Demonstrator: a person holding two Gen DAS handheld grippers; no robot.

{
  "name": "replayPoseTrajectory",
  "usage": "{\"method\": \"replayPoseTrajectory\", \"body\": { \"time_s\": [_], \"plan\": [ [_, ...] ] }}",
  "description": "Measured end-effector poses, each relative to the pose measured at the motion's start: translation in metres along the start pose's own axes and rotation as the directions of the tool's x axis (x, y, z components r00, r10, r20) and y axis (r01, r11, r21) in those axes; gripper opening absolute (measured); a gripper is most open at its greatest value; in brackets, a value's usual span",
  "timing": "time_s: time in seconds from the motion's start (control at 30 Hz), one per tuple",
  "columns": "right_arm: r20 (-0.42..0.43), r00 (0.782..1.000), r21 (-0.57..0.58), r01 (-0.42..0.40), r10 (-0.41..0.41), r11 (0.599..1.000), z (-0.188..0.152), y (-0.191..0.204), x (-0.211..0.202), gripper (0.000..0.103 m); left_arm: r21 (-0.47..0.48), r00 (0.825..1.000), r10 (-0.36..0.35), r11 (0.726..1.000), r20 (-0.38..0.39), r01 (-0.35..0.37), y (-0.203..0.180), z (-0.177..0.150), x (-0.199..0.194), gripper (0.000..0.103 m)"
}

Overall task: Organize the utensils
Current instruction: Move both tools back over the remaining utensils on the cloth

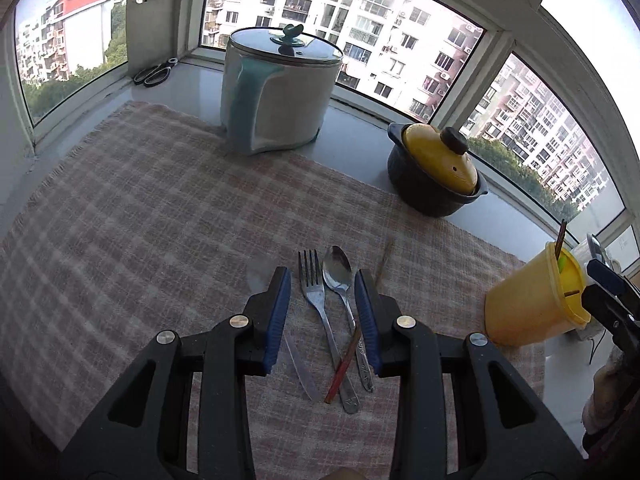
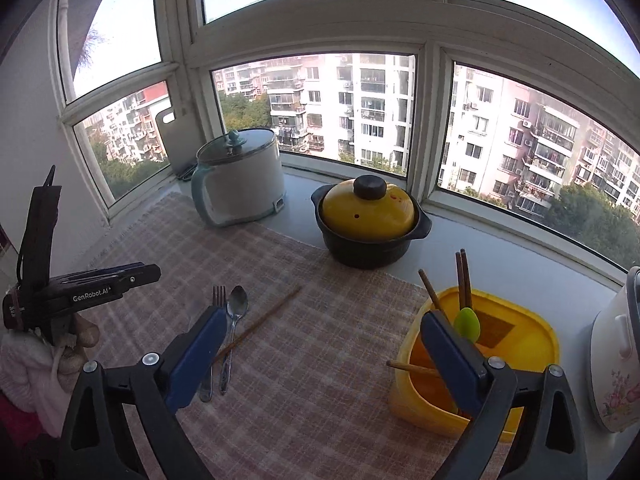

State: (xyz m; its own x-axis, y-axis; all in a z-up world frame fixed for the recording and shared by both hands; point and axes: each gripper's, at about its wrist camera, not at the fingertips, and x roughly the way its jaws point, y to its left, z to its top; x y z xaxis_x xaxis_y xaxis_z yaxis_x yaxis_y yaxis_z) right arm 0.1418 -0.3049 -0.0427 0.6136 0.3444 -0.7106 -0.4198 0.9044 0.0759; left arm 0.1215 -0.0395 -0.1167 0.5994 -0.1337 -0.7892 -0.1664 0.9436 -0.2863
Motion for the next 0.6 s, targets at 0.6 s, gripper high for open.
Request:
{"method": "replayPoseTrajectory", "body": {
  "time_s": [0.6],
  "plan": [
    [-0.285,0.949,0.025,-0.133,0.134,0.991,-0.002,0.048,0.116,0.063,-0.152,0.977,-0.053,0.988,-0.205,0.021,0.049,-0.023,0.077,0.032]
  ]
}}
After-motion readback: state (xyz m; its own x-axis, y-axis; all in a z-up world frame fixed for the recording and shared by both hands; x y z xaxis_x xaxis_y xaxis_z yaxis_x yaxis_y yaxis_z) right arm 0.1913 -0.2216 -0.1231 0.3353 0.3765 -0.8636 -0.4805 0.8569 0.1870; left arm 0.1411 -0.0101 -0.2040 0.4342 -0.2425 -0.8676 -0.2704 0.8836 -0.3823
